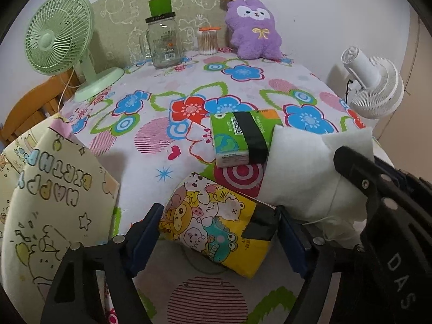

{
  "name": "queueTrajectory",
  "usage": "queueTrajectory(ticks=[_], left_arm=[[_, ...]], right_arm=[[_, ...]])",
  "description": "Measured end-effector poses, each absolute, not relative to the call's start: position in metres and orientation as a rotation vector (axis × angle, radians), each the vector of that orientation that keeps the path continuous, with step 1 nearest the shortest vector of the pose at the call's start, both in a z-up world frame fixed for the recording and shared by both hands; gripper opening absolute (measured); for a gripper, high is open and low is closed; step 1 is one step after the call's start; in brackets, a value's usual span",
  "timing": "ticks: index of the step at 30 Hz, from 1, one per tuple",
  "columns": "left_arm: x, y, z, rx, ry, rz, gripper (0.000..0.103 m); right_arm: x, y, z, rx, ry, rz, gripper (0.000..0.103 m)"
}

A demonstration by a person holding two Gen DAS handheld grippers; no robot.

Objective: Organize soft objects
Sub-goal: 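Carry the white cloth and yellow pack with both tools over the box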

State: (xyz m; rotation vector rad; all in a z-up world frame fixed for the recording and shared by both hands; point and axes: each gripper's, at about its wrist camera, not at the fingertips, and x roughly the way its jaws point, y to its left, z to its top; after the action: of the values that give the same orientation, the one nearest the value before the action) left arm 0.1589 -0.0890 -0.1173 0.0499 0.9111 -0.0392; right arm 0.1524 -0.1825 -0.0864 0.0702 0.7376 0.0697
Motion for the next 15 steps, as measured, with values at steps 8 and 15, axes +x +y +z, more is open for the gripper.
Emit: queueTrajectory(ticks=[8, 15], left_arm=[[0.147, -0.088, -0.103, 0.043, 0.879, -0.049, 0.082], [0.133, -0.084, -0.089, 0.043, 0.842, -0.046, 0.082]], right_arm=[[0.143, -0.178, -0.081, 0.067, 0.733, 0.088, 0.013], [0.129, -0.176, -0.068, 0.064, 0.709, 0.101, 0.013]])
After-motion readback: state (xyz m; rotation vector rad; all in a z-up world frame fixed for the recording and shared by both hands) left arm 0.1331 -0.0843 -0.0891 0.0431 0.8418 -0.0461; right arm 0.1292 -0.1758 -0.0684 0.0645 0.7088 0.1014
